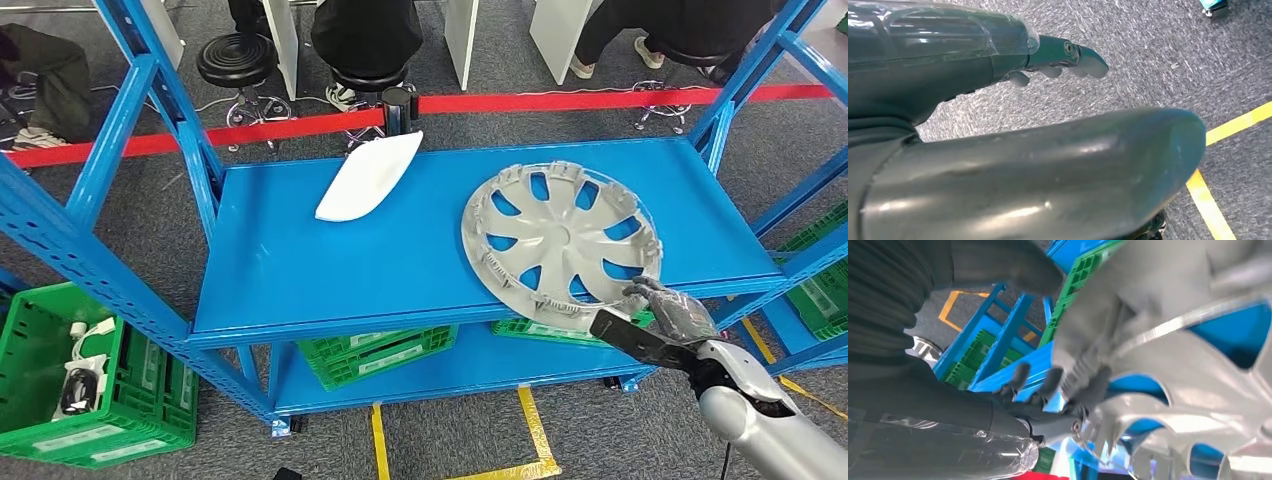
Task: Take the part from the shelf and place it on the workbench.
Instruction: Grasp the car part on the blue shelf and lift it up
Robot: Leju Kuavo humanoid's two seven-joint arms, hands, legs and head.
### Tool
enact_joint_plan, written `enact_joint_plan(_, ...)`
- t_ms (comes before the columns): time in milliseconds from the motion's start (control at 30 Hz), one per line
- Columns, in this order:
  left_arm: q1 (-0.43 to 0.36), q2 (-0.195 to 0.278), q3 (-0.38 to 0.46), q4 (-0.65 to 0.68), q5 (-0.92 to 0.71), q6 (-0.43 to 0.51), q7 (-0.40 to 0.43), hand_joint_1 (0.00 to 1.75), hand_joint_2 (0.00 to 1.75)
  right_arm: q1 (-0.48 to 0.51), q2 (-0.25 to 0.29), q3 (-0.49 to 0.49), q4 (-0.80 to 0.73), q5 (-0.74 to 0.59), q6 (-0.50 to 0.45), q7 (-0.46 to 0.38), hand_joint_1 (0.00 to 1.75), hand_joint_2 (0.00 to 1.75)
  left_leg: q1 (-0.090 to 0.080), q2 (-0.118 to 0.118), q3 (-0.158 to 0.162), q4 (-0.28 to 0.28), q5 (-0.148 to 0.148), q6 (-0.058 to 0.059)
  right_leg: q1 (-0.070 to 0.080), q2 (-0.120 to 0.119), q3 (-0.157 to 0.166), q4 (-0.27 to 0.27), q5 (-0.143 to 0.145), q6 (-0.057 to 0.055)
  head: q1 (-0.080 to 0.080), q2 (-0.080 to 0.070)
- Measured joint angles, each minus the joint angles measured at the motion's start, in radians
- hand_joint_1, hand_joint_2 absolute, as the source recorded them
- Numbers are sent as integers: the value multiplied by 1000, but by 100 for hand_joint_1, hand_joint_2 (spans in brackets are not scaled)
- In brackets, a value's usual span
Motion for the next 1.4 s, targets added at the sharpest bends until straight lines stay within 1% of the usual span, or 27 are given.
enact_joint_plan(267, 12, 4, 2, 0, 14, 9, -13, 0, 0, 85, -4, -53, -31, -4, -97, -9, 175, 175, 0, -1, -1, 0, -1, 1, 0, 0, 0, 0, -1, 1, 1, 0)
enact_joint_plan(600, 17, 7, 3, 0, 14, 12, -15, 0, 0, 133, -2, -90, -54, 1, -117, -12, 175, 175, 0, 1, 0, 0, -1, 1, 0, 0, 0, 0, -1, 1, 1, 0)
enact_joint_plan(833, 21, 9, 3, 0, 21, 18, -19, 0, 0, 188, 1, -126, -82, 17, -208, -13, 175, 175, 0, 2, -1, 0, -1, 1, 0, 0, 0, 0, -1, 1, 1, 0)
enact_joint_plan(967, 24, 9, 3, 0, 25, 21, -23, 0, 0, 226, 9, -154, -102, 1, -238, -20, 175, 175, 0, 2, -1, 0, -2, 1, 0, 0, 0, 0, -1, 1, 1, 0)
enact_joint_plan(1100, 28, 8, 3, 0, 26, 24, -23, 0, 0, 261, 25, -173, -112, 13, -277, -41, 175, 175, 0, 4, 0, 0, -2, 1, 0, 0, -1, 0, -1, 1, 1, 0)
enact_joint_plan(1300, 29, 5, 3, 0, 27, 32, -25, 0, 0, 279, 47, -204, -129, 15, -317, -58, 175, 175, 0, 7, 0, 0, -2, 1, 0, 2, -1, 0, -1, 1, 1, 0)
enact_joint_plan(1400, 31, 5, 3, 0, 35, 37, -32, 0, 0, 291, 57, -234, -166, -19, -375, -94, 175, 175, 0, 8, -1, 0, -2, 1, 0, 2, -1, 0, -1, 1, 1, 0)
